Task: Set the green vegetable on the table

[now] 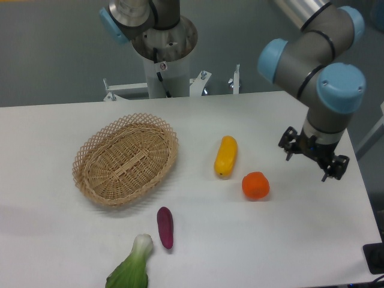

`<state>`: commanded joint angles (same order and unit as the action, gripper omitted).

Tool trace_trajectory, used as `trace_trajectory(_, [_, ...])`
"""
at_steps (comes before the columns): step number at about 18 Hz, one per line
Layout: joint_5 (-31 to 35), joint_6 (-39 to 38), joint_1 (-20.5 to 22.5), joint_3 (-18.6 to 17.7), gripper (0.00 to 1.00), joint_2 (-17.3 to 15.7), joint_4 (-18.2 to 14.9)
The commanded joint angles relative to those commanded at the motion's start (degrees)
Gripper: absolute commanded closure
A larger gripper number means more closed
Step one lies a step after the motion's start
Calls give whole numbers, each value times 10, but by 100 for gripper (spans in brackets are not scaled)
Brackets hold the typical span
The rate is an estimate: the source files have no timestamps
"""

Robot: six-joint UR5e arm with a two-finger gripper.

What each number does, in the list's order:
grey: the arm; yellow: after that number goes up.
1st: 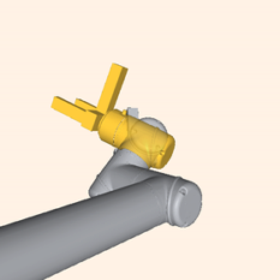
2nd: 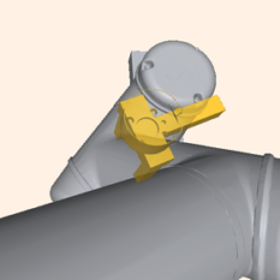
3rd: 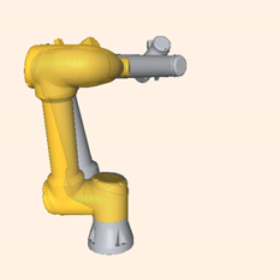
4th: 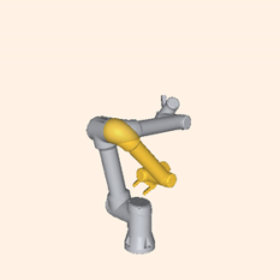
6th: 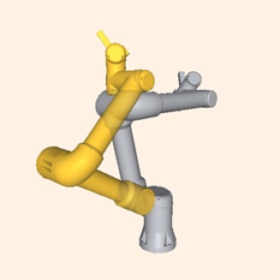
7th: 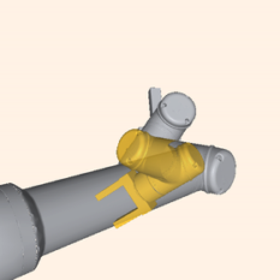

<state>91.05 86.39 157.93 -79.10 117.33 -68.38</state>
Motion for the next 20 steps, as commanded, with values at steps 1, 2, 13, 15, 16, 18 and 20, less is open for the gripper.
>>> trace_trajectory(1, [1, 11, 5, 0, 0, 3, 2])
trace_trajectory(2, [1, 22, 10, 1, 0, 5, 4])
trace_trajectory(13, [0, 30, 15, 1, 0, 8, 4])
trace_trajectory(15, [0, 30, 15, -3, 0, 7, 5])
trace_trajectory(16, [0, 29, 15, -4, 0, 7, 5])
trace_trajectory(18, [0, 29, 15, -4, 0, 7, 5])
trace_trajectory(20, [0, 29, 15, -4, 0, 6, 5])
